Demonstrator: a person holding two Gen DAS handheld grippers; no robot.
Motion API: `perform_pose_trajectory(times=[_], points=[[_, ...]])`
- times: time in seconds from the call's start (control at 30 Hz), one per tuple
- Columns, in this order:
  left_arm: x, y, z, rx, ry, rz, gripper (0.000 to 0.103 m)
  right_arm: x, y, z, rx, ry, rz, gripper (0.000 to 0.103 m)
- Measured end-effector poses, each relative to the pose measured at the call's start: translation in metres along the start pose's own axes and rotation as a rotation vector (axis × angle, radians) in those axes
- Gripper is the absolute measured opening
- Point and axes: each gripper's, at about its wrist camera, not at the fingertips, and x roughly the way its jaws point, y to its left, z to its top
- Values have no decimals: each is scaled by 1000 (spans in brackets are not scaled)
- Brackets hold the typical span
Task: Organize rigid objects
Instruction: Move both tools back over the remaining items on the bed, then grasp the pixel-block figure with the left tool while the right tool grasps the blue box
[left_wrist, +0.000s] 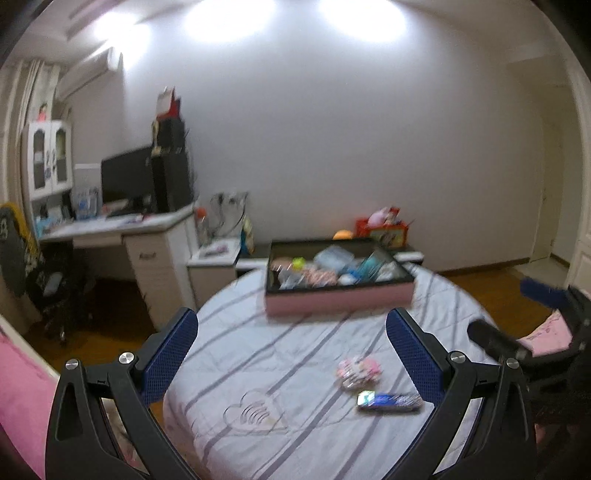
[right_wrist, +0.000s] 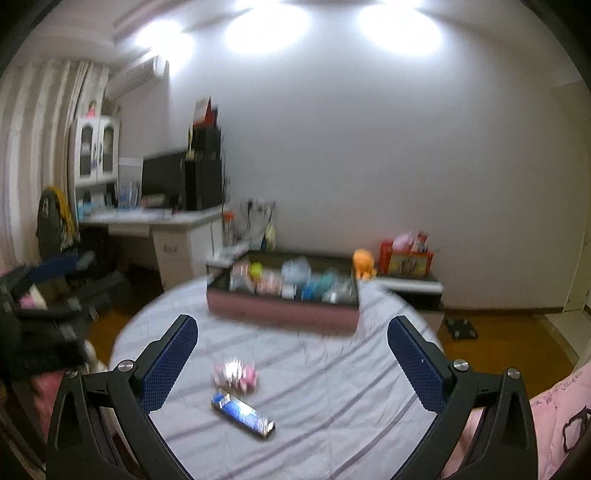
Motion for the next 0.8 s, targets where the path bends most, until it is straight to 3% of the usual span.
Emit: perform_pose_trajectory(times=[0.17, 0.43, 0.47, 0.6, 0.67, 0.73, 0.8], points=[[25, 11, -19, -18, 89, 11, 103, 58, 6, -39, -9, 190, 63, 103], [53, 5, -35, 21, 185, -1, 103, 111, 25, -79, -71, 368, 127, 101], [55, 4, -36, 26, 195, -1, 103, 114, 27, -81, -78, 377, 140, 97], [69, -2, -42, 39, 238, -18, 103, 124, 26, -90, -86, 415, 189, 67], [76, -5, -45, 42, 259, -37, 103, 122, 22, -90, -83, 410, 198, 59], [82, -10, -47, 47, 278, -48, 103, 117, 15, -90, -82, 406, 198, 37], [88, -17, -49, 53, 290, -62, 103, 112, 0, -91, -61, 413, 181, 25]])
